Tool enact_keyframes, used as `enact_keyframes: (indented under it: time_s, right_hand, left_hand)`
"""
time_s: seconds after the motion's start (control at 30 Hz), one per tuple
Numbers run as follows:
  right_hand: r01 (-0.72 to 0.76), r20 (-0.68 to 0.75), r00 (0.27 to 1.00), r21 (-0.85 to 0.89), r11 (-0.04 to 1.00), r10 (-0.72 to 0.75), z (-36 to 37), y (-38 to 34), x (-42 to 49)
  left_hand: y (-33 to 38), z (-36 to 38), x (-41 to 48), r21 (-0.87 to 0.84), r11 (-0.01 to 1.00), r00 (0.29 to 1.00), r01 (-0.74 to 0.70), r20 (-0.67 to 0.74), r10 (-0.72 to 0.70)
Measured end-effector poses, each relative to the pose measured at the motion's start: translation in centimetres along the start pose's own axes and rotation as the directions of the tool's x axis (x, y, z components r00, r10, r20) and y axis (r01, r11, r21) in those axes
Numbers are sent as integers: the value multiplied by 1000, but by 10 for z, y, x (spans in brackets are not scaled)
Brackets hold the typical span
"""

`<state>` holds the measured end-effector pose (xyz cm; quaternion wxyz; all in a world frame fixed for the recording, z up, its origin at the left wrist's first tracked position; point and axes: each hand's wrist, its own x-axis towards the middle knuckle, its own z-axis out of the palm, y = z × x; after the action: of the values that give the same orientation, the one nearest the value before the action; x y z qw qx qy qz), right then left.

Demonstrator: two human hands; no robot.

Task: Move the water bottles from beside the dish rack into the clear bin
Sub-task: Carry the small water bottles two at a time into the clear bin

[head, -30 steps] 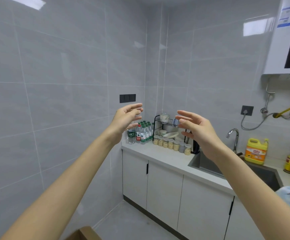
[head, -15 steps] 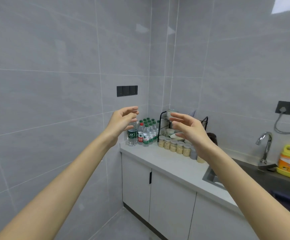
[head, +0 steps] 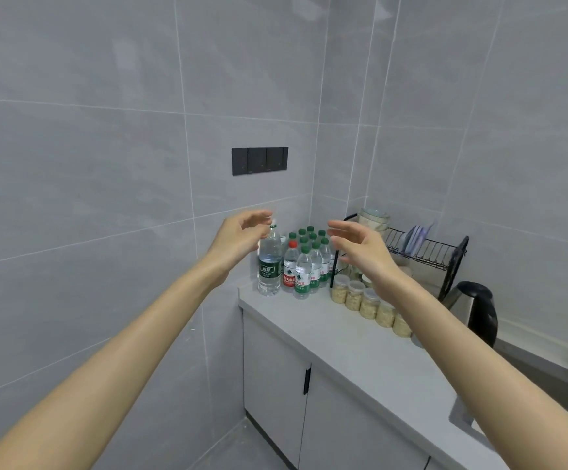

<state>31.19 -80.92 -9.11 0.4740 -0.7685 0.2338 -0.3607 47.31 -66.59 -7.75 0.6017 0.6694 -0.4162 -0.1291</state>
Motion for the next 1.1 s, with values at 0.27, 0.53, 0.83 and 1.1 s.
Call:
enact_keyframes:
  time_s: [0.27, 0.53, 0.83, 1.1]
  right_hand:
    - [-20, -6, 1000, -120, 993, 19, 33, 77, 125]
    - [-95, 28, 994, -300, 949, 108, 62, 158, 233]
    - [-148, 84, 970, -548, 823, 230, 85, 260, 340]
    - [-69, 181, 957, -618, 783, 227, 97, 350, 400]
  left_hand:
    - [-87, 19, 130, 59, 998, 998, -7, 55, 4]
    - [-170, 40, 256, 204, 979, 981, -25, 195, -16]
    - [-269, 88, 351, 311, 950, 937, 5, 331, -113]
    - [-342, 137, 403, 399, 917, 931, -8, 337, -138]
